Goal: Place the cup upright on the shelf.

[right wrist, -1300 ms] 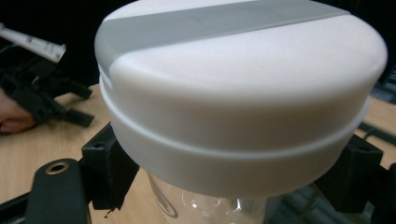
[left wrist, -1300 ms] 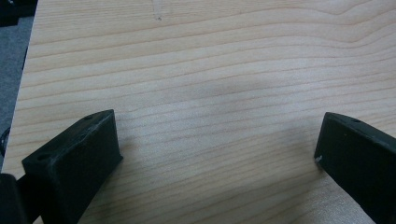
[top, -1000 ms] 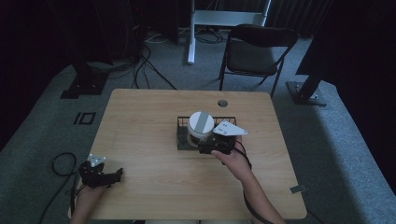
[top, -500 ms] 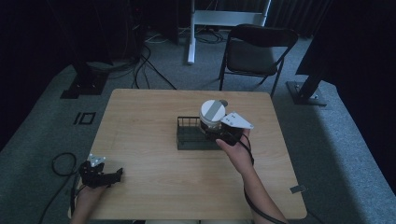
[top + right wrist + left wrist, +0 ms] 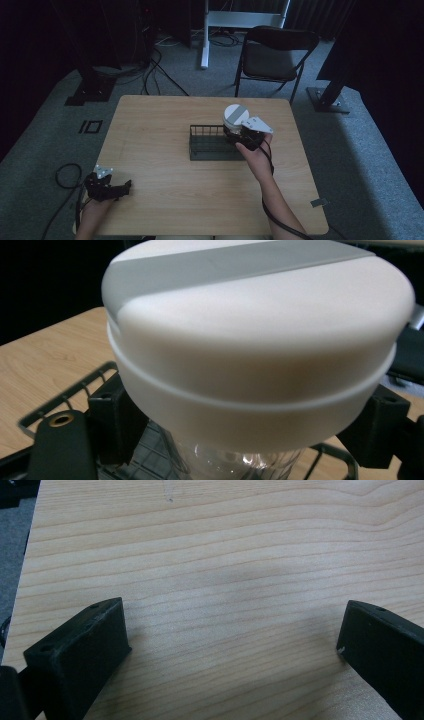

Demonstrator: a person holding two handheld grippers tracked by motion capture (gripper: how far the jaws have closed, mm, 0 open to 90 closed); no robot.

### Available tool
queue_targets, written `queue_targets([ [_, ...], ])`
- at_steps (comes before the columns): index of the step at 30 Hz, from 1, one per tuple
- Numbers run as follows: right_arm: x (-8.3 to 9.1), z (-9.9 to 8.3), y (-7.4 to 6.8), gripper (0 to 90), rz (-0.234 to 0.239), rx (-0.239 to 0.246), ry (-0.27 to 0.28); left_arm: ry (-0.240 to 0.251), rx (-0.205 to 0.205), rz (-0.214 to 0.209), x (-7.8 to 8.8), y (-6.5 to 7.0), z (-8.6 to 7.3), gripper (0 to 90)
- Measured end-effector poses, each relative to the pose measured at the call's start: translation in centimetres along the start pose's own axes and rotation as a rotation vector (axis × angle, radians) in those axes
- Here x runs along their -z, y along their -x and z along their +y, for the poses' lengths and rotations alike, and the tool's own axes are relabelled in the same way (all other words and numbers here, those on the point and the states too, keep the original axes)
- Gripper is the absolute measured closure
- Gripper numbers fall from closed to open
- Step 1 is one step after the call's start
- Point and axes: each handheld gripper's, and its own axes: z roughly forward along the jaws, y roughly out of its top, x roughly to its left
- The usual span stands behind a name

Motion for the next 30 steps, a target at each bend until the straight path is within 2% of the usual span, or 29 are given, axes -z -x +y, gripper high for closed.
queue_targets([
  [3,-0.3,-0.4,0.2,18.3,-0.028,-0.005,-0.031,0.000,0.000,-0.001,0.0,0.0,0.0,0.2],
  [11,-1.2,-1.2,0.5,18.3,-0.062,-0.010,-0.082,0.000,0.001,0.000,0.0,0.0,0.0,0.1],
  [24,-2.2,-2.4,0.3,18.3,-0.047,-0.036,-0.158,0.000,0.001,0.000,0.0,0.0,0.0,0.2],
  [30,-2.6,-2.7,0.2,18.3,-0.043,-0.028,-0.177,0.000,0.001,0.000,0.0,0.0,0.0,0.1],
])
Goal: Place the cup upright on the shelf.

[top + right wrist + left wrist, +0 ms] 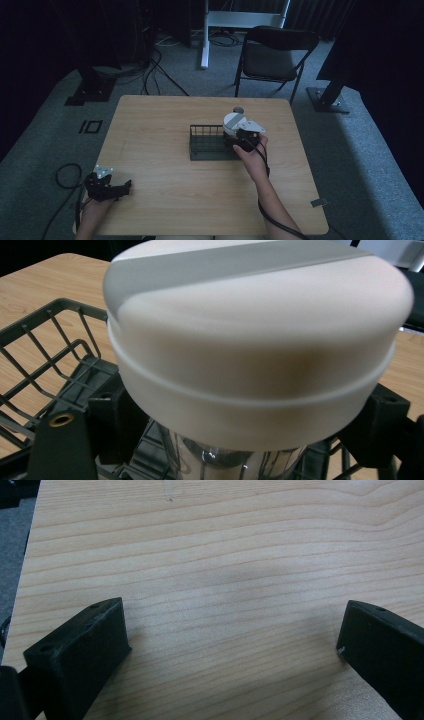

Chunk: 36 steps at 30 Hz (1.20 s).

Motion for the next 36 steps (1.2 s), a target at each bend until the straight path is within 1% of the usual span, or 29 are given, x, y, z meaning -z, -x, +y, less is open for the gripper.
queue_targets([
  [5,-0.2,0.0,-0.1,18.3,0.016,0.009,-0.010,0.000,0.000,0.000,0.0,0.0,0.0,0.2],
  [7,-0.2,0.0,-0.2,18.3,0.016,0.004,-0.016,0.000,0.000,0.000,0.0,0.0,0.0,0.2],
  [11,-0.4,-0.1,-0.2,18.3,0.020,0.014,-0.037,0.000,0.000,0.000,0.0,0.0,0.0,0.2],
  [15,-0.4,-0.1,-0.3,18.3,0.016,0.011,-0.042,0.000,0.000,0.000,0.0,0.0,0.0,0.2],
  [18,-0.3,-0.3,-0.4,18.3,0.011,0.022,-0.037,0.000,0.000,0.000,0.0,0.0,0.0,0.2],
  [24,0.0,-0.8,-0.3,18.1,0.013,0.010,-0.017,0.000,0.000,0.000,0.0,0.0,0.0,0.2],
  [31,0.1,-1.0,-0.2,17.8,0.023,-0.005,-0.006,0.000,0.000,0.000,0.0,0.0,0.0,0.2],
  [34,0.1,-1.1,-0.1,14.0,0.031,-0.003,0.012,0.000,0.000,0.000,0.0,0.0,0.0,0.2],
  [36,0.2,-1.1,-0.1,13.3,0.036,-0.005,0.020,0.000,0.000,0.000,0.0,0.0,0.0,0.2],
])
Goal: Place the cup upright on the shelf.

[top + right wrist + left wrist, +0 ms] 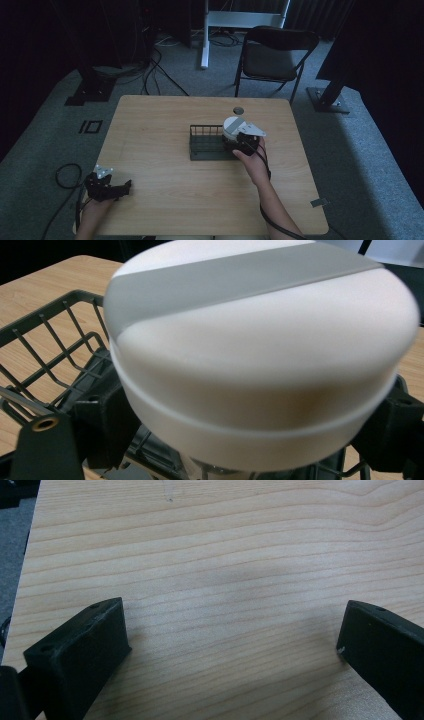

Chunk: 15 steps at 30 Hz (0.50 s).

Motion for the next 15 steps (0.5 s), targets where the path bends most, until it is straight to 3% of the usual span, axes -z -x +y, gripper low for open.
queue_targets([
  [15,0.98,-0.25,0.26,12.8,0.013,-0.003,0.015,0.000,0.000,0.000,0.00,0.00,0.00,0.1],
])
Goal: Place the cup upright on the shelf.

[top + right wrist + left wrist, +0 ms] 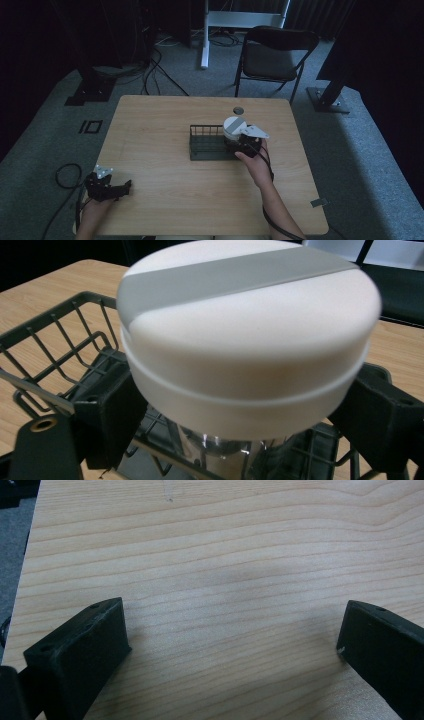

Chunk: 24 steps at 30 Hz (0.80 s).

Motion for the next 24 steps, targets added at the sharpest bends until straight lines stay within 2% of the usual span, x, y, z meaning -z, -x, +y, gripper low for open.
queue_targets([
  [6,0.6,-0.1,0.1,12.8,0.014,-0.004,0.002,0.000,0.000,0.000,0.0,0.0,0.0,0.2],
  [9,0.9,-0.3,0.1,12.7,0.006,0.004,0.008,0.000,0.000,0.000,0.0,0.0,0.0,0.2],
  [15,1.6,-0.8,0.6,12.7,0.015,-0.023,0.022,0.000,0.000,0.000,0.0,0.0,0.0,0.2],
  [24,3.0,-1.4,1.4,12.8,0.009,-0.019,0.044,0.000,0.000,0.000,0.0,0.0,0.0,0.2],
])
